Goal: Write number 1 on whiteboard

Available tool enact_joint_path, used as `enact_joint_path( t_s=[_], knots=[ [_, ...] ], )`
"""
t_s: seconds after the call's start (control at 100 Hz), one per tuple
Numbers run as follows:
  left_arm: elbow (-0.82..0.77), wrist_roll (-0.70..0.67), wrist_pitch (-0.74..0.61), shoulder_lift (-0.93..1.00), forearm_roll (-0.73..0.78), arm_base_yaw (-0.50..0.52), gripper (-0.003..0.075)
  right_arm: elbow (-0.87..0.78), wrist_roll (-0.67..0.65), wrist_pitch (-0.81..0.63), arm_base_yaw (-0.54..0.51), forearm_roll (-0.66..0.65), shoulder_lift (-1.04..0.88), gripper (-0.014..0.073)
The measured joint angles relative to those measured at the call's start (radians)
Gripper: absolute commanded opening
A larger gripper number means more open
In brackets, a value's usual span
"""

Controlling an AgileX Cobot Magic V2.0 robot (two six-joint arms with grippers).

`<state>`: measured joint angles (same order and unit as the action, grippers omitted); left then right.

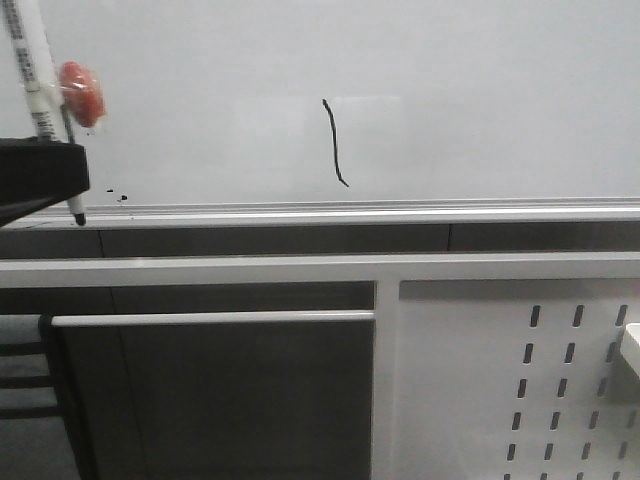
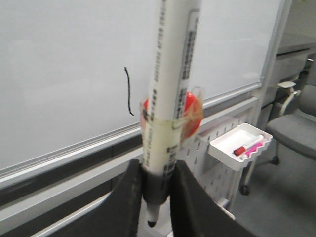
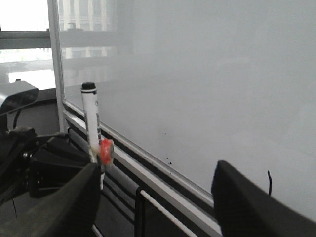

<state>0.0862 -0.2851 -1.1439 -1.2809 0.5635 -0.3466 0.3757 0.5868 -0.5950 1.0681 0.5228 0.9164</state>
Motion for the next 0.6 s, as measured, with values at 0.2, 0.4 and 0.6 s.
enact_joint_path(
  t_s=[0.2, 0.4, 0.6],
  knots=[
    [-0.038, 0.056, 0.000, 0.038, -0.079, 0.000, -0.0022, -0.002, 0.051, 0.106, 0.000, 0.015, -0.041, 0.0204],
    [-0.072, 0.085, 0.003, 0.066, -0.158, 0.000, -0.0022, -0.002, 0.065, 0.191, 0.000, 0.016, -0.086, 0.0024],
    [-0.076, 0.092, 0.004, 0.091, -0.167, 0.000, -0.0022, -0.002, 0.091, 0.271, 0.000, 0.016, -0.100, -0.0056]
  ],
)
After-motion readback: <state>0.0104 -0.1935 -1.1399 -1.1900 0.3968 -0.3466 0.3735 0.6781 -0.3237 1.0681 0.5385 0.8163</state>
